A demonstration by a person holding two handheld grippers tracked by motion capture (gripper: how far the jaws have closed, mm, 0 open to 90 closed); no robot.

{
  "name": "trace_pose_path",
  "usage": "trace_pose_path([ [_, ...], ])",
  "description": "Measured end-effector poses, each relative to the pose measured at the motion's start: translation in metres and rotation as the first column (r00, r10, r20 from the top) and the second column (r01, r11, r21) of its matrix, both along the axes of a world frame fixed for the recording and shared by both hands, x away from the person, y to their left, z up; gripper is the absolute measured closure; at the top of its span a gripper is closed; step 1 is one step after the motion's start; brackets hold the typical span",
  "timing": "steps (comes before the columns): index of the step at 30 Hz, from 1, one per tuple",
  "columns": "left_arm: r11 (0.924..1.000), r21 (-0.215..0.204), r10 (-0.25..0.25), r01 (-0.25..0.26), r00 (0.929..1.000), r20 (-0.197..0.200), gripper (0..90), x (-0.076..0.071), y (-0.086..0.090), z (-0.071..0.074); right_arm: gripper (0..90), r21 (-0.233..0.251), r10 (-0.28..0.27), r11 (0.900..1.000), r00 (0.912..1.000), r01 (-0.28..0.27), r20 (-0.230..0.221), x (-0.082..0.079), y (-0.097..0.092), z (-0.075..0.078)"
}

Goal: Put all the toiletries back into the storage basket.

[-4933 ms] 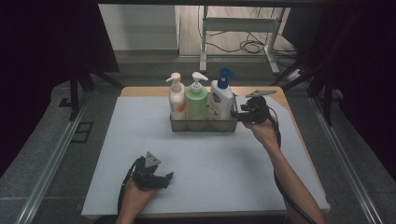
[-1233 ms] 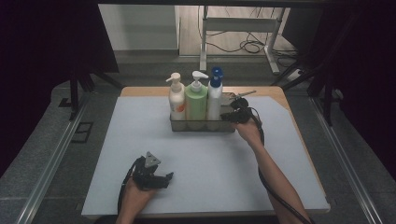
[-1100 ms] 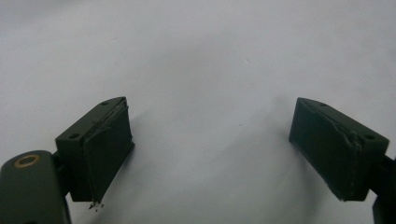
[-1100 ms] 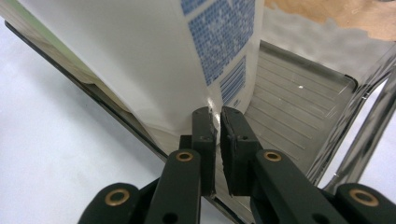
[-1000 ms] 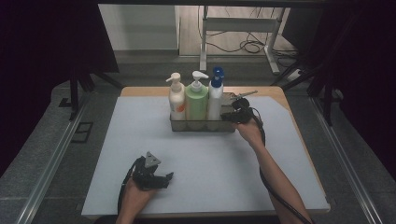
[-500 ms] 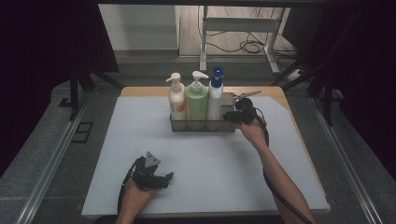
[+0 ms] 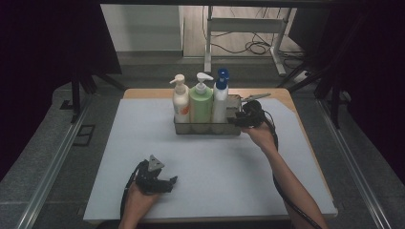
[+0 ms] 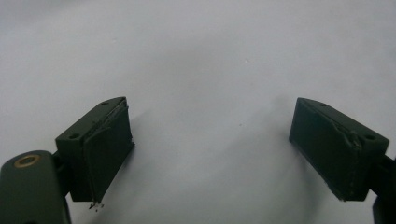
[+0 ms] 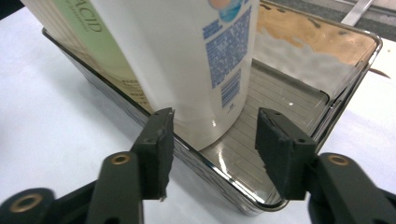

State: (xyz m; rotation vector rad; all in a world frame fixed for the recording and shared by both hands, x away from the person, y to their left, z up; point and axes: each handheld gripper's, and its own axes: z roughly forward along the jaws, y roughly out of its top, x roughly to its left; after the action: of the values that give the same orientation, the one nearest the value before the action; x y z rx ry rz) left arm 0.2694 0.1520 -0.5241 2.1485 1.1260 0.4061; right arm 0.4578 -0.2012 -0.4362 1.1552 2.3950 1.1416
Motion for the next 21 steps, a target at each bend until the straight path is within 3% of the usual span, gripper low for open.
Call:
trace_pose_path([
  [8, 1.0000, -0.003, 0.001, -0.001, 1.0000, 0.000, 12.6, 0.000, 0.000, 0.000, 33.7, -0.015, 0.007, 0.9999, 0.9996, -0.006, 0.027, -0.006, -0.001, 0.003],
  [21, 1.0000, -0.003, 0.001, -0.001, 1.0000, 0.001, 12.6, 0.000, 0.000, 0.000, 24.7, -0.024, 0.024, 0.9995, 0.9974, -0.023, 0.067, -0.018, -0.006, 0.009],
])
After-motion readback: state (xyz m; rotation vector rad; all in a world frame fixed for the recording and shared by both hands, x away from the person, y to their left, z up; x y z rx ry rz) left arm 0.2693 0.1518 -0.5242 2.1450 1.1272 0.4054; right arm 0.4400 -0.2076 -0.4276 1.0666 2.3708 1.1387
